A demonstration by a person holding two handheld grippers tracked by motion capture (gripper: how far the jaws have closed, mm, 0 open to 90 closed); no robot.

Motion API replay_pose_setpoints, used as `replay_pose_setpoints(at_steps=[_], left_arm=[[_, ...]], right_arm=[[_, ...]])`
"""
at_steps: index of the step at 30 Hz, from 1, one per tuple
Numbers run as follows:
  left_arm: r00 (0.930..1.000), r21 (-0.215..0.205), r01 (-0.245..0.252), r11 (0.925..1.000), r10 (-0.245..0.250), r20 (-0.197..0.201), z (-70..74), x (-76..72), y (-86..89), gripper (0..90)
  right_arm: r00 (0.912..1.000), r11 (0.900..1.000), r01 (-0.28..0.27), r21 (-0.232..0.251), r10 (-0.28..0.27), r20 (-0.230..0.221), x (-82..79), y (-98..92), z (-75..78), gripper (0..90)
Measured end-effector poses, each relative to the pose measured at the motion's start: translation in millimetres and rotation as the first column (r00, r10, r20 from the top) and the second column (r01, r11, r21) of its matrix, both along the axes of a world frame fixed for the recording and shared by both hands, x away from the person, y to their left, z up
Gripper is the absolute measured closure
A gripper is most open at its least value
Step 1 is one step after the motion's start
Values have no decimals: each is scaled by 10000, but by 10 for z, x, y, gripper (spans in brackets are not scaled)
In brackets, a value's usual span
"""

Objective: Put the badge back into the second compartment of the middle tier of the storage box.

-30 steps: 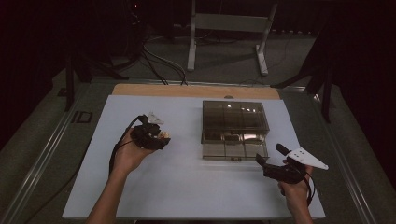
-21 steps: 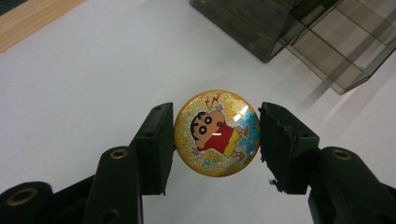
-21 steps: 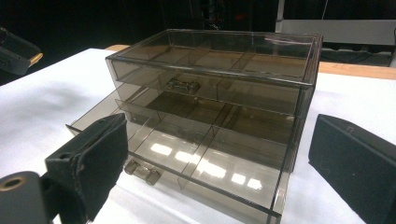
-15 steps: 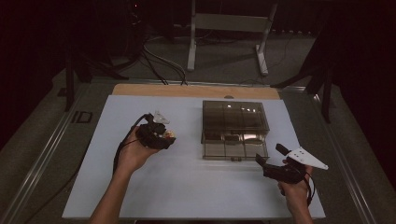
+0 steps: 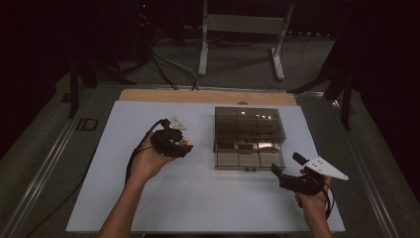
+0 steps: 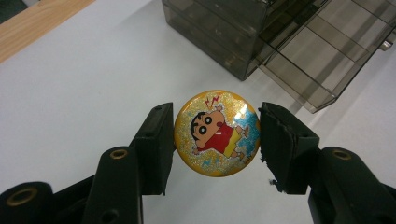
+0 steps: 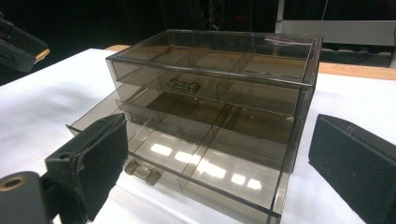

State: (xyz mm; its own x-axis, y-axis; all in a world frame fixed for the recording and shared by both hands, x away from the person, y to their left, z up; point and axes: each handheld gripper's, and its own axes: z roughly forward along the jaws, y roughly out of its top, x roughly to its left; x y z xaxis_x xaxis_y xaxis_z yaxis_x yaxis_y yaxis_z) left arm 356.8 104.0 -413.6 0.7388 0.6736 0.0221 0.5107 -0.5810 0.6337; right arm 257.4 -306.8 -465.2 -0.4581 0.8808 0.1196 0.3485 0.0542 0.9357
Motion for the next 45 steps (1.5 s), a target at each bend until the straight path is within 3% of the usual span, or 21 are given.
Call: replay_pose_setpoints(at_steps=[45], left_arm=[[9977, -490, 668, 9966, -673, -93, 85, 124, -420, 487]], right_arm=[[10000, 10000, 7, 47, -8, 30, -2, -16, 7, 44]])
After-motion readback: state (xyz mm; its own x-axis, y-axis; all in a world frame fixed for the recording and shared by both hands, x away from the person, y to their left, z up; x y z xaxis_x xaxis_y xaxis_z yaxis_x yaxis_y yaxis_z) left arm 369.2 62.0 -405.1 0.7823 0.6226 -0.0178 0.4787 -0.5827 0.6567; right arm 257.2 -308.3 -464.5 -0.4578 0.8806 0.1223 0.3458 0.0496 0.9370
